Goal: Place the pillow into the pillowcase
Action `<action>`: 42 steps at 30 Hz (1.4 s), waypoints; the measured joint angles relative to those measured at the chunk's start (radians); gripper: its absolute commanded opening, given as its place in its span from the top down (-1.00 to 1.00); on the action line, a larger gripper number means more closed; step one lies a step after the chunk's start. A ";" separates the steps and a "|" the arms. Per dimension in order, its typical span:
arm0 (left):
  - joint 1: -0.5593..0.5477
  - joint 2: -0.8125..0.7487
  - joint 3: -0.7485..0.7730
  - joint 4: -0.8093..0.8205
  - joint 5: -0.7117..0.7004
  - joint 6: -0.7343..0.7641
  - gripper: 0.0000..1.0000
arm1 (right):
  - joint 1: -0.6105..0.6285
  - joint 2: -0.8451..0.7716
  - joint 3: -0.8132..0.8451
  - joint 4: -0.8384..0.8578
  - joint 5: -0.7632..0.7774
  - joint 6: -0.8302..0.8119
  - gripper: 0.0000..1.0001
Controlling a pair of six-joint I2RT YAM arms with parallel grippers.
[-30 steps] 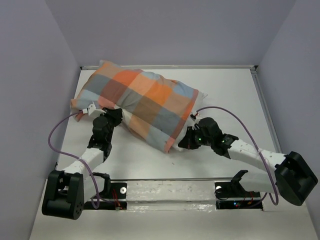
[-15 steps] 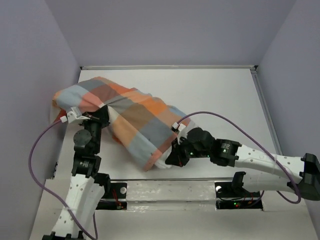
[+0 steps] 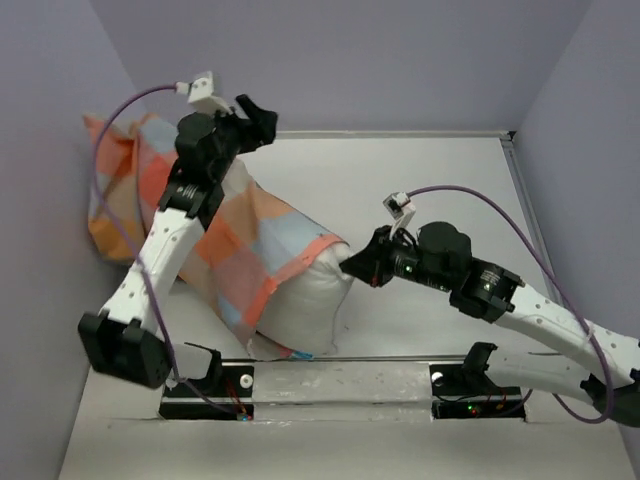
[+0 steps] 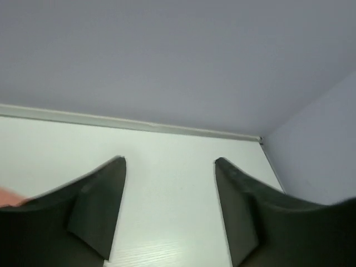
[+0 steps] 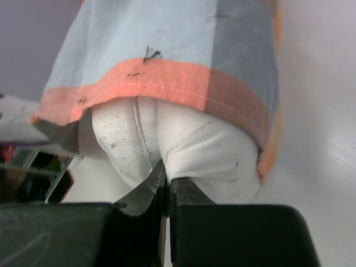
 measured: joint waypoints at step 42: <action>-0.776 0.443 0.015 -0.222 -0.499 0.539 -0.60 | -0.908 -0.146 -0.380 0.104 -0.378 -0.073 -0.29</action>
